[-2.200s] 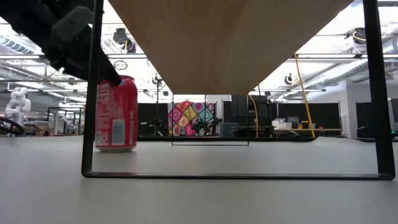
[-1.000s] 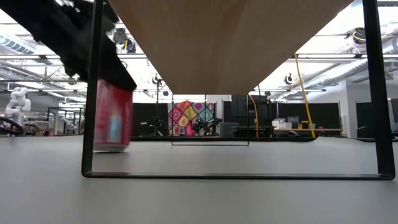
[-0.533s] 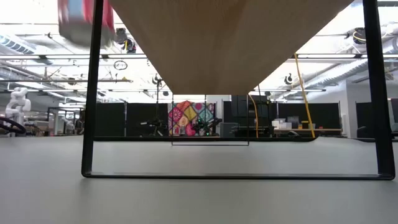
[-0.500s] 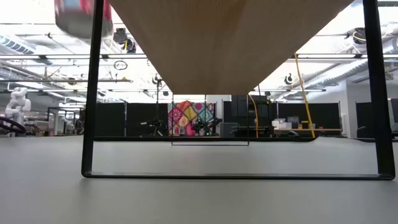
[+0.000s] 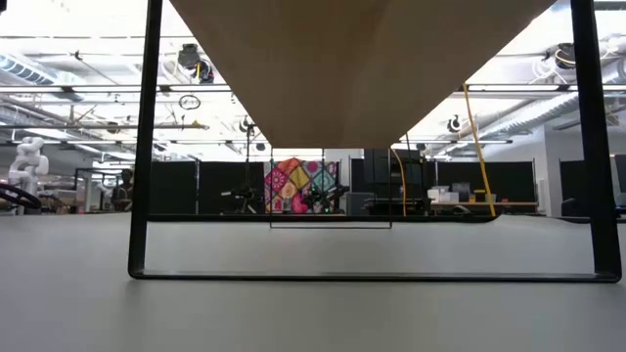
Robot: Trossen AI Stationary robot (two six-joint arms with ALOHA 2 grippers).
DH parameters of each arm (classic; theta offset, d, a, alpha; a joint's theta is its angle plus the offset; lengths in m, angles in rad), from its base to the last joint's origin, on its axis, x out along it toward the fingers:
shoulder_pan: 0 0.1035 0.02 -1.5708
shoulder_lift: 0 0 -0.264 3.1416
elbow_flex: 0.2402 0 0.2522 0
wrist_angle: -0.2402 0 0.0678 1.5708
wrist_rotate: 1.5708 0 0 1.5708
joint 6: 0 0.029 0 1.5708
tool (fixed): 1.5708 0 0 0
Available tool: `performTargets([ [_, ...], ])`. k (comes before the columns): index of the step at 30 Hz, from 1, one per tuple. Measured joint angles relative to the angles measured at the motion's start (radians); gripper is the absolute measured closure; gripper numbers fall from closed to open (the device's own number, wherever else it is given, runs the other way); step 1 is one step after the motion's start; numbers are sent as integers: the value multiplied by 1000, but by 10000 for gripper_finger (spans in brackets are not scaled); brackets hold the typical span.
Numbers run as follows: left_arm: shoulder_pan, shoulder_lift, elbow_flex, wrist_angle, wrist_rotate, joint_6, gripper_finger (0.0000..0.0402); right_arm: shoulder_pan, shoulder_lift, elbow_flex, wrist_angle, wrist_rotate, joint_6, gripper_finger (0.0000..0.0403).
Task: Place canned beverage on shelf
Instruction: Put the red soda can on the shelf aligned with the other red soda cans
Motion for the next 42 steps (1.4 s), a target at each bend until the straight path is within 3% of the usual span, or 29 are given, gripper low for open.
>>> performTargets([
  [7,25,14,0,144,88,160,133,-77,1,2,65,-7,-2,52],
  [12,62,42,-1,225,209,247,133,-133,1,64,19,-97,-33,32],
  [20,108,100,-1,306,423,338,133,-186,0,119,-16,-120,-77,5],
  [25,125,150,-1,343,494,385,133,-232,0,119,-19,-278,-6,4],
  [30,140,208,-1,401,555,465,133,-276,0,119,-23,-311,19,4],
  [42,189,268,-1,459,620,490,133,-360,0,119,-70,-579,91,10],
])
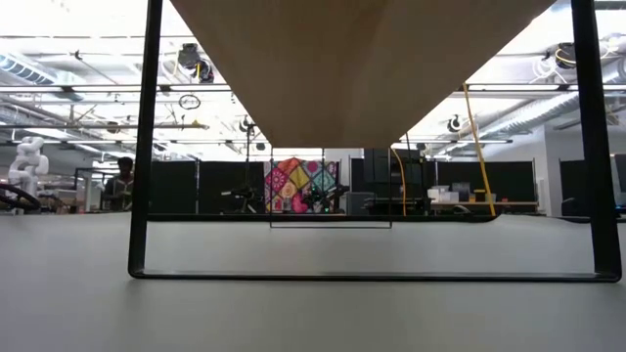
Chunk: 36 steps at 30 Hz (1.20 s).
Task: Place canned beverage on shelf
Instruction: Put the red soda can on the shelf aligned with the other red soda cans
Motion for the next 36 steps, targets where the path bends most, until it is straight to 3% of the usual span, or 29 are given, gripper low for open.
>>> performTargets([
  [5,5,1,0,-5,-1,-1,133,-1,0,0,-23,-2,-6,44],
  [13,9,3,0,-10,-7,-1,104,-1,0,0,-42,-51,-3,157],
  [17,10,5,0,-10,-9,-11,98,0,0,-1,-45,-51,-7,194],
  [24,7,5,1,5,-118,-85,95,0,0,-2,-41,-44,3,184],
  [30,6,5,1,5,-146,-88,90,-1,0,-2,-41,-41,-4,184],
  [36,6,5,1,25,-188,-112,27,-1,0,-2,-28,-39,-11,186],
])
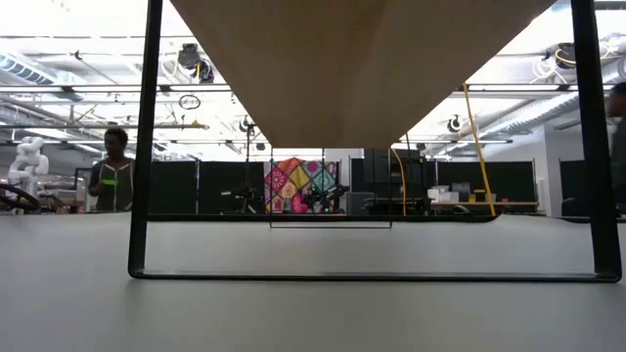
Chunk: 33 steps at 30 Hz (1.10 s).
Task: Place canned beverage on shelf
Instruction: Put the red soda can on the shelf aligned with the other red soda cans
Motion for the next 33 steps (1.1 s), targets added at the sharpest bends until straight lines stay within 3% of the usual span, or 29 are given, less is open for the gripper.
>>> performTargets([
  [3,2,0,0,20,-15,2,7,0,0,0,15,1,-6,186],
  [9,-15,-6,-1,58,-48,9,15,2,-8,1,25,19,-34,186],
  [15,-63,-10,-2,150,-255,2,15,14,-50,3,-18,70,-72,186],
  [18,-81,-11,-2,167,-275,-1,15,34,-71,3,-80,131,-96,186],
  [21,-97,-14,-2,206,-305,-79,15,60,-83,3,-141,186,-139,186],
  [26,-107,-17,1,213,-461,-222,15,101,-79,0,-153,287,-181,186],
  [33,-116,-15,0,141,-463,-314,15,103,-76,0,-128,362,-184,186],
])
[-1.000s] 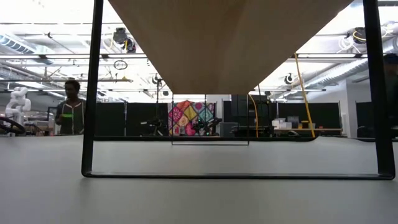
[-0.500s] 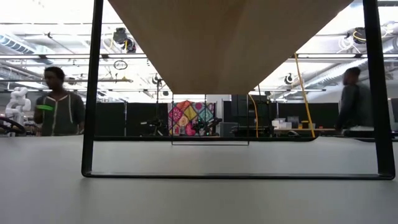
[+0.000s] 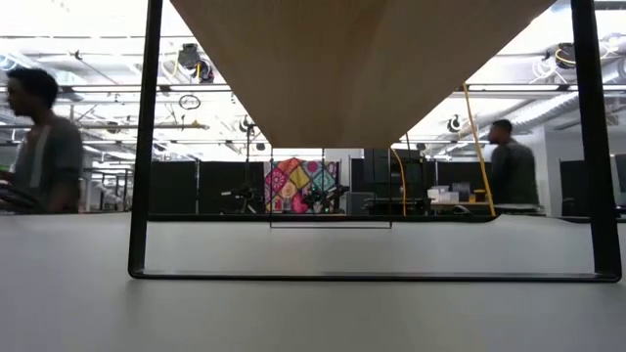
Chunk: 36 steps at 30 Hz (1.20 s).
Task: Place canned beverage on shelf
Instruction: Put the red soda can on the shelf aligned with the other red soda cans
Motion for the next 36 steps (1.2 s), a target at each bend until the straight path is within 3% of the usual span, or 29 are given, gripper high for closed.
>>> performTargets([
  [12,-81,7,-31,-21,9,-52,15,37,-1,0,114,-10,-163,186],
  [23,-5,137,-32,218,31,31,15,-8,1,1,136,-9,-154,186],
  [36,49,147,-32,254,156,25,15,-36,2,2,119,-7,-153,186],
])
